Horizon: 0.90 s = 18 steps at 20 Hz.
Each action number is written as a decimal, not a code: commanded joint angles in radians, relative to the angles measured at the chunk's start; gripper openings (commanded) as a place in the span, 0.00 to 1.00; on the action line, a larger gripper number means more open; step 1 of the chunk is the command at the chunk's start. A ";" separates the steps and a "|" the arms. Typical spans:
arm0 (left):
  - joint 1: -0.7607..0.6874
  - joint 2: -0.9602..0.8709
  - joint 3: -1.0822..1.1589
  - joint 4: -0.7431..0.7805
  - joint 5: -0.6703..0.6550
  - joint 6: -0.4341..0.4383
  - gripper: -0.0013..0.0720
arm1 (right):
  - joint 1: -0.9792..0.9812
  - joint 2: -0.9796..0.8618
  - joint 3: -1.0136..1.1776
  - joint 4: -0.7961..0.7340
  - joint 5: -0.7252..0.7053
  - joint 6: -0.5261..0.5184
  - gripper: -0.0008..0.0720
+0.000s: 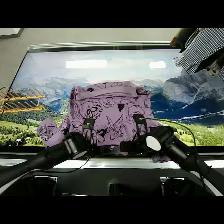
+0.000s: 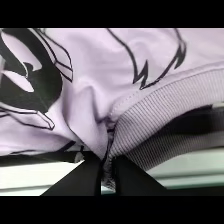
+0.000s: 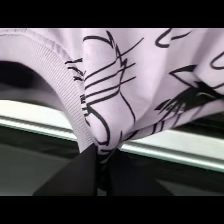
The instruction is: Fold the clothes and pants, and hang the long-sleeved shirts on hangers.
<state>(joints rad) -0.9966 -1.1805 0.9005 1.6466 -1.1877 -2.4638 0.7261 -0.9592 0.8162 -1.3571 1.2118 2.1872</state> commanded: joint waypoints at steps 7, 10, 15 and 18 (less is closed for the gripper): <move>-0.196 0.299 0.072 -0.042 -0.340 -0.138 0.05 | 0.248 0.204 0.102 0.009 0.273 0.292 0.08; -0.251 0.303 0.081 -0.042 -0.340 -0.201 0.05 | 0.335 0.206 0.102 -0.142 0.274 0.450 0.08; -0.006 0.274 0.105 -0.048 -0.222 -0.032 0.05 | 0.095 0.206 0.103 -0.282 0.200 0.422 0.08; 0.209 0.200 0.105 -0.193 -0.068 0.172 0.05 | -0.093 0.166 0.103 -0.203 0.037 0.341 0.08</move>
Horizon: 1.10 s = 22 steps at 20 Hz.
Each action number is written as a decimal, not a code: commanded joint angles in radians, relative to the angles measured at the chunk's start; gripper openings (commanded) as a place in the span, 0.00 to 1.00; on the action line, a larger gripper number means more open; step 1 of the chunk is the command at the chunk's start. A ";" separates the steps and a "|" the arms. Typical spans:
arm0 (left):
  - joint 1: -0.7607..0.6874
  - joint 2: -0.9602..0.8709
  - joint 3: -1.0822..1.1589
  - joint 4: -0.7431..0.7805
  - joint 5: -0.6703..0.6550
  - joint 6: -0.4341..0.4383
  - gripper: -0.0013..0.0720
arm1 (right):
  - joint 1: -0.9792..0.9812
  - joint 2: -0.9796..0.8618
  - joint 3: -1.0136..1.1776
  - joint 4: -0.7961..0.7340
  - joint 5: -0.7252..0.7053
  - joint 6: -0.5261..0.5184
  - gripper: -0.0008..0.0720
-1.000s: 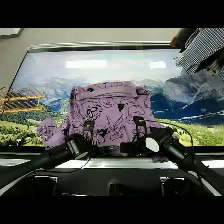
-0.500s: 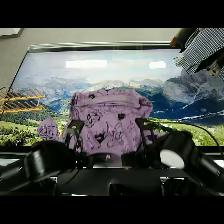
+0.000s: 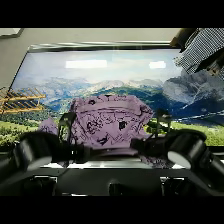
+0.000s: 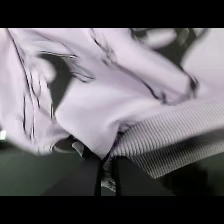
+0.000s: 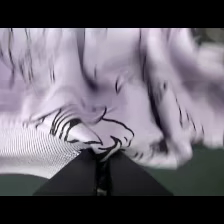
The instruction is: Fold the clothes and pants, and hang the long-sleeved shirts on hangers.
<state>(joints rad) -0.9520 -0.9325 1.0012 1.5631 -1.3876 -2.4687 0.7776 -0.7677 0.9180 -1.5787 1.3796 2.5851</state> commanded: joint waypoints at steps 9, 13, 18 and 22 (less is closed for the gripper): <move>0.331 -0.282 0.004 -0.290 0.282 0.413 0.05 | -0.219 -0.311 0.001 0.146 -0.323 -0.218 0.22; 0.331 -0.287 0.004 -0.299 0.321 0.413 0.05 | -0.219 -0.312 0.021 0.098 -0.299 -0.244 0.57; 0.331 -0.288 0.004 -0.298 0.324 0.414 0.05 | -0.218 -0.315 0.080 0.074 -0.244 -0.306 0.60; 0.331 -0.288 0.004 -0.298 0.325 0.420 0.05 | -0.213 -0.378 0.080 0.047 -0.210 -0.363 0.63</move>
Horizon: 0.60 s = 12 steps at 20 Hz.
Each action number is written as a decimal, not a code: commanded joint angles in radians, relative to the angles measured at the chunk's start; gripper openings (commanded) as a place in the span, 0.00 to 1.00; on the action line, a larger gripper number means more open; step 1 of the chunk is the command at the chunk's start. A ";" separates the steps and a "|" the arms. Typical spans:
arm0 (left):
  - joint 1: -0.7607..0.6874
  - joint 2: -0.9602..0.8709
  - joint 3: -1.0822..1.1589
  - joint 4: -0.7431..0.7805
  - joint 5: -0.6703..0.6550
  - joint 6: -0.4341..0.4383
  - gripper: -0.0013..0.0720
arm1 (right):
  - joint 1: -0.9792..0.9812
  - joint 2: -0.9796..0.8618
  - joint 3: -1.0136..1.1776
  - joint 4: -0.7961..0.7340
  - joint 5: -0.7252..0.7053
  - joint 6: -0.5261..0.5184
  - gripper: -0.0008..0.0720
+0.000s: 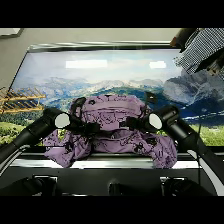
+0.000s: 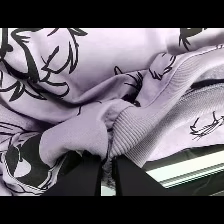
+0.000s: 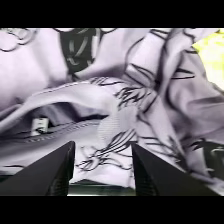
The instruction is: Fold the clothes and pants, and hang the long-sleeved shirts on hangers.
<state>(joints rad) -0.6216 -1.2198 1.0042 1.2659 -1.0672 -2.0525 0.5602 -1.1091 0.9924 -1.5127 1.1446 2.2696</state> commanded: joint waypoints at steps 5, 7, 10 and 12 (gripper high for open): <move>0.001 -0.001 0.001 0.000 0.004 0.004 0.05 | 0.126 -0.165 0.005 -0.096 -0.009 -0.089 0.66; 0.001 -0.001 0.001 0.000 0.003 0.004 0.05 | 0.156 -0.200 0.005 -0.147 -0.024 -0.030 0.66; 0.001 -0.001 0.001 -0.002 0.002 0.003 0.05 | 0.156 -0.213 0.005 -0.237 -0.036 0.077 0.66; 0.001 -0.001 0.001 -0.002 0.002 0.003 0.05 | 0.153 -0.213 0.005 -0.285 -0.041 0.112 0.66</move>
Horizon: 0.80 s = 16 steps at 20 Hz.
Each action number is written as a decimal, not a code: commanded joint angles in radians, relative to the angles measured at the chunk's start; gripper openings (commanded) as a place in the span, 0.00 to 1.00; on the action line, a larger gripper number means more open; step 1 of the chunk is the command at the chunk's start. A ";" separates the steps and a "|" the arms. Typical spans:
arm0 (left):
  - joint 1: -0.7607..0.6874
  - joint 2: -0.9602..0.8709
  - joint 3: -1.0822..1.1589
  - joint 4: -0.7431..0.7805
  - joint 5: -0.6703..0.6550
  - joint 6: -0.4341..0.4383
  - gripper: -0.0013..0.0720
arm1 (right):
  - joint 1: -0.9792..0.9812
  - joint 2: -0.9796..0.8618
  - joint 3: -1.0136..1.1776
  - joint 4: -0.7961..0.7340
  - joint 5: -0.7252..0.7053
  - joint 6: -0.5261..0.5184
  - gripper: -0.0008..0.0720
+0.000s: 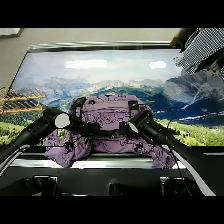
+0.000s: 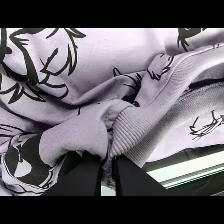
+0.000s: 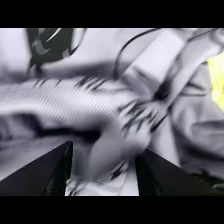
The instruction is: Fold the clothes and pants, and hang the long-sleeved shirts on hangers.
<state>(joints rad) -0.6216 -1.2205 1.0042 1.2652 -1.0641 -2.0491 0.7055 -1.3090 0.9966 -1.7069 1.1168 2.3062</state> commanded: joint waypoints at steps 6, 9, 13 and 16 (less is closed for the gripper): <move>0.001 0.000 0.001 -0.002 -0.010 0.001 0.05 | 0.007 -0.013 0.001 -0.114 -0.042 0.077 0.34; 0.001 0.000 0.001 -0.002 -0.020 0.001 0.05 | 0.008 -0.008 0.002 -0.106 -0.027 0.077 0.08; 0.011 0.011 0.048 0.003 -0.078 0.009 0.05 | 0.007 0.056 0.102 -0.108 0.134 -0.003 0.08; 0.011 0.020 0.197 0.006 -0.203 0.061 0.05 | 0.007 0.148 0.267 -0.107 0.313 -0.067 0.08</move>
<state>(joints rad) -0.6132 -1.2083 1.1030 1.2663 -1.1652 -2.0243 0.7120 -1.2285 1.1427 -1.8141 1.2644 2.3047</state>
